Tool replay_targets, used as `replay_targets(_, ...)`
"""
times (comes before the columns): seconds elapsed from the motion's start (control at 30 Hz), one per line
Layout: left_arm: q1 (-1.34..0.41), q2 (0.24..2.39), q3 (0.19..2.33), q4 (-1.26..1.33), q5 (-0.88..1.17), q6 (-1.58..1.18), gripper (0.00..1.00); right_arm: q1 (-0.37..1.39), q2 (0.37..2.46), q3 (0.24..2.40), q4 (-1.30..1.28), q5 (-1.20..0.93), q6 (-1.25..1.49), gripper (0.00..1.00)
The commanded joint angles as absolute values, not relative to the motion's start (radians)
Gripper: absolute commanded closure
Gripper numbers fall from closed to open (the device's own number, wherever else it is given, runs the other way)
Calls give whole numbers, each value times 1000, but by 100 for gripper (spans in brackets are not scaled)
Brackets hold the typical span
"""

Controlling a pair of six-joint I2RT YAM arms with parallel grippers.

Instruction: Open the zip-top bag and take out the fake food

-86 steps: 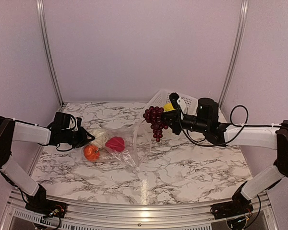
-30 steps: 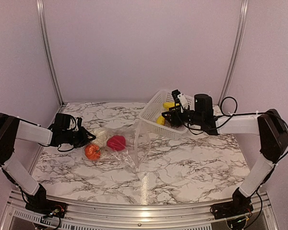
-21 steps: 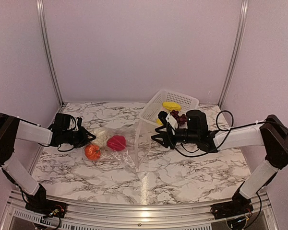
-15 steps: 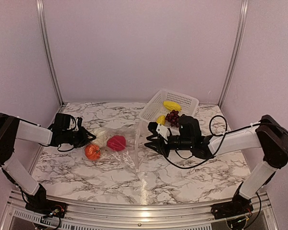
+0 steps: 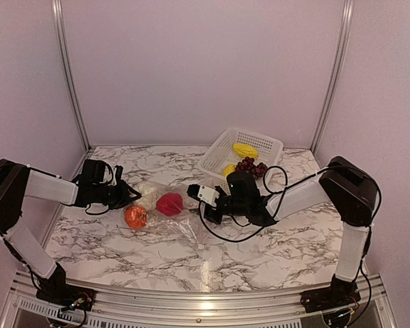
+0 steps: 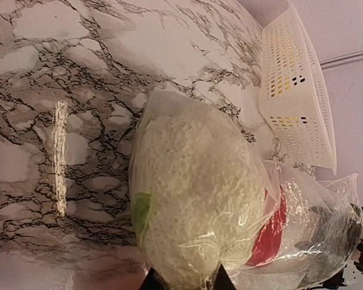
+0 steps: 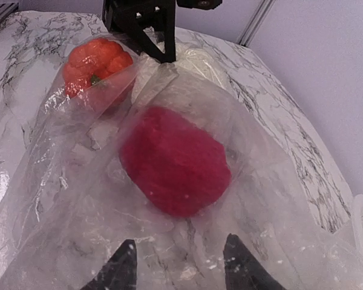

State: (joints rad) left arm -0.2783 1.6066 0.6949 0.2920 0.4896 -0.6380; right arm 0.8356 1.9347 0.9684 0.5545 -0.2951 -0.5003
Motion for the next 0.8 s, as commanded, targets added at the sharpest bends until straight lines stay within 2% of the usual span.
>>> replay_targets(0.0, -320, 1649, 728, 214, 522, -590, 100, 838, 1993, 1035, 599, -323, -537, 47)
replay_targets(0.2, -367, 1674, 763, 181, 532, -553, 100, 838, 2049, 1092, 580, -355, -551, 34)
replay_targets(0.43, -420, 1707, 810, 153, 538, -532, 100, 840, 2092, 1178, 477, -391, -589, 29)
replay_targets(0.6, -428, 1721, 820, 165, 562, -535, 100, 841, 2104, 1214, 399, -438, -609, 28)
replay_targets(0.77, -428, 1721, 818, 168, 573, -535, 100, 848, 2086, 1189, 339, -473, -621, 38)
